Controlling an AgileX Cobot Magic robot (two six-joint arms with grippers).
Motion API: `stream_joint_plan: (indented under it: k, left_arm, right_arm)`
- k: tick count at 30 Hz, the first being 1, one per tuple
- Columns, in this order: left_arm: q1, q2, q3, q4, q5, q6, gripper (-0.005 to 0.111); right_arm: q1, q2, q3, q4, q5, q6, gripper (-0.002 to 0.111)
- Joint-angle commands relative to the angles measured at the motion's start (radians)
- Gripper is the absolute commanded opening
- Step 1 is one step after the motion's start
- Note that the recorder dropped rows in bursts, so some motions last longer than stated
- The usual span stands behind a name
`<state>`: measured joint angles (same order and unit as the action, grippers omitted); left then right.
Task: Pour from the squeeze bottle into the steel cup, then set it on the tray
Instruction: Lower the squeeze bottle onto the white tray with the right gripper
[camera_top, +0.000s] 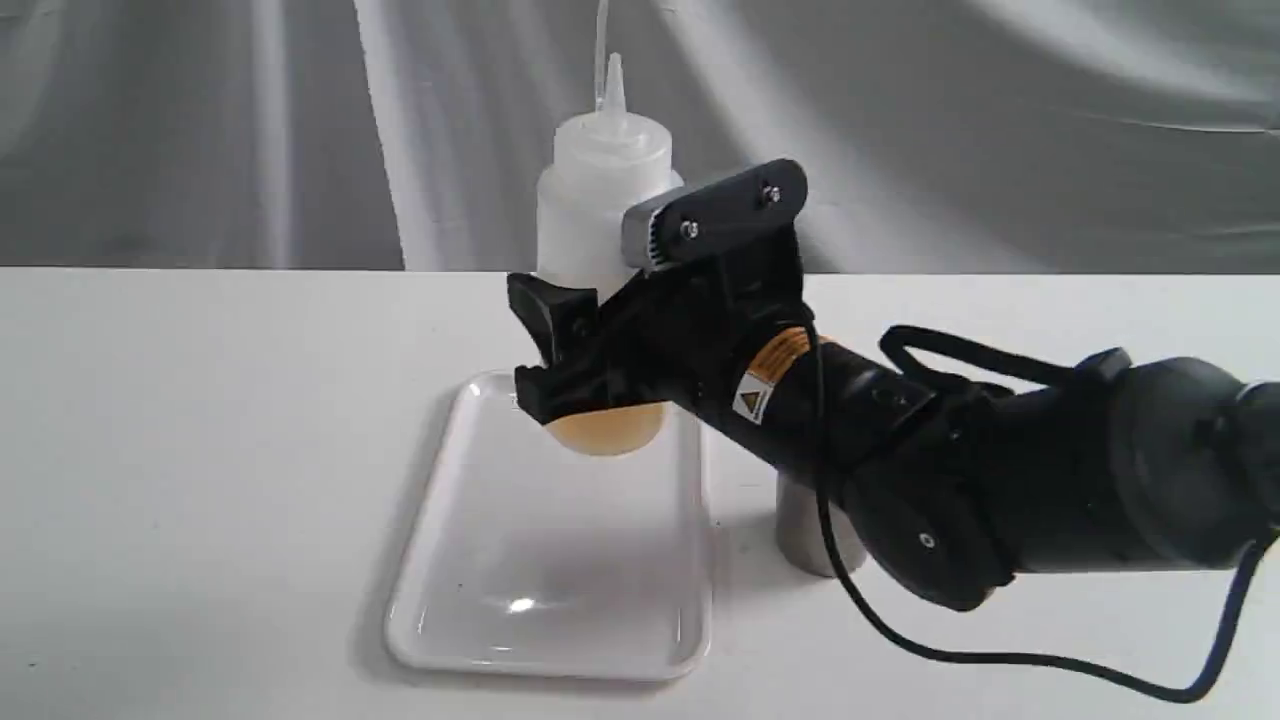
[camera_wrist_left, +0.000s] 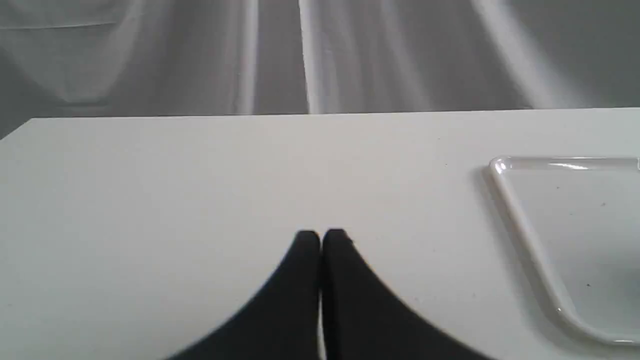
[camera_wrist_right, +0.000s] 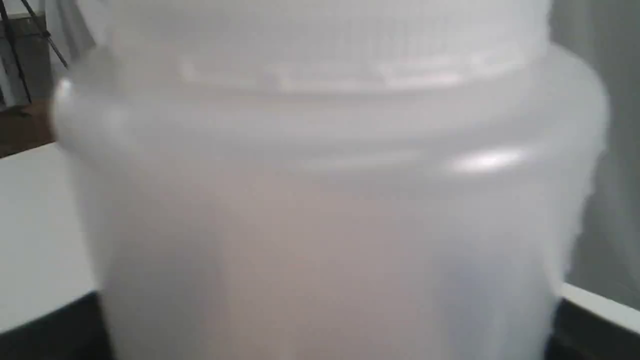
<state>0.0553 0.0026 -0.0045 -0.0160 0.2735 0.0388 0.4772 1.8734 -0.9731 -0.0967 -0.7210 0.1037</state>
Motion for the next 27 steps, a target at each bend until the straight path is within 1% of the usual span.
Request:
stream_joint_plan:
  k: [1, 6, 17, 27]
  left_arm:
    - [-0.008, -0.003, 0.004, -0.001, -0.008, -0.004, 0.0]
    - [-0.008, -0.003, 0.004, -0.001, -0.008, -0.004, 0.0]
    - [-0.008, -0.003, 0.004, -0.001, -0.008, -0.003, 0.0]
    - [-0.008, -0.003, 0.004, -0.001, -0.008, -0.006, 0.0]
  right_arm:
    - [0.004, 0.033, -0.016, 0.0, -0.064, -0.009, 0.0]
    - [0.006, 0.085, -0.064, -0.059, -0.056, -0.009, 0.0]
    - [0.059, 0.13, -0.087, -0.068, -0.065, -0.03, 0.0]
    - [0.081, 0.196, -0.087, 0.004, -0.141, -0.182, 0.0]
